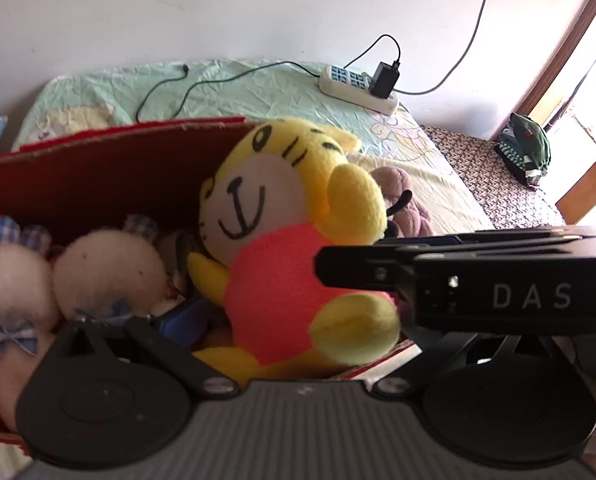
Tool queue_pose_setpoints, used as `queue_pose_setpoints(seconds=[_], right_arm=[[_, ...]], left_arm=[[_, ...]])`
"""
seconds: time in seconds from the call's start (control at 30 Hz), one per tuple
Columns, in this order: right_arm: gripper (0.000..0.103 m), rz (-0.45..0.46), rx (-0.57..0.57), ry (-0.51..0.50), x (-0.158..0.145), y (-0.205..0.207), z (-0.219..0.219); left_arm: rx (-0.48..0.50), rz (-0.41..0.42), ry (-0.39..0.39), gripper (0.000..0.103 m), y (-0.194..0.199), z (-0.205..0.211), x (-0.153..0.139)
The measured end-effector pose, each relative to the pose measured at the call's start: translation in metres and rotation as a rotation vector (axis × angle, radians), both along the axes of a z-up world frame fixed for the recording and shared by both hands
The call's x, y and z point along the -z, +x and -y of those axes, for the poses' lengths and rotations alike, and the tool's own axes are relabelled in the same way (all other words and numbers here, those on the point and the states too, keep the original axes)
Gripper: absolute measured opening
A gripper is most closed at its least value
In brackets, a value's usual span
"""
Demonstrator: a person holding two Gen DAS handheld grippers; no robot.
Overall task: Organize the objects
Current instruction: 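Lower the tiger plush into the red box with the right gripper, then open the right gripper to release the tiger inside the box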
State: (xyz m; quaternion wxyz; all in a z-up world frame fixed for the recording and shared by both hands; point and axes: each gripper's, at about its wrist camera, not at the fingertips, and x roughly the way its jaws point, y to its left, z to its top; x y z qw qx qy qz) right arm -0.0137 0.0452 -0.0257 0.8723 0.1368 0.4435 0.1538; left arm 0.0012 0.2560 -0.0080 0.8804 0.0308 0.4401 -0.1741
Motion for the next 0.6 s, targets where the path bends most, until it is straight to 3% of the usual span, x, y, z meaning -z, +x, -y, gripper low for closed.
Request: queue_pose_setpoints(seconds=[0.17, 0.37, 0.6], right_arm=[[0.044, -0.019, 0.028, 0.041, 0.002, -0.006, 0.006], [0.044, -0.006, 0.043, 0.026, -0.007, -0.019, 0.011], [0.044, -0.003, 0.052, 0.059, -0.015, -0.039, 0.023]], left_arm=[[-0.021, 0.013, 0.034, 0.100, -0.005, 0.003, -0.007], [-0.048, 0.078, 0.141, 0.100, -0.025, 0.009, -0.024], [-0.051, 0.124, 0.210, 0.100, -0.052, 0.017, -0.037]])
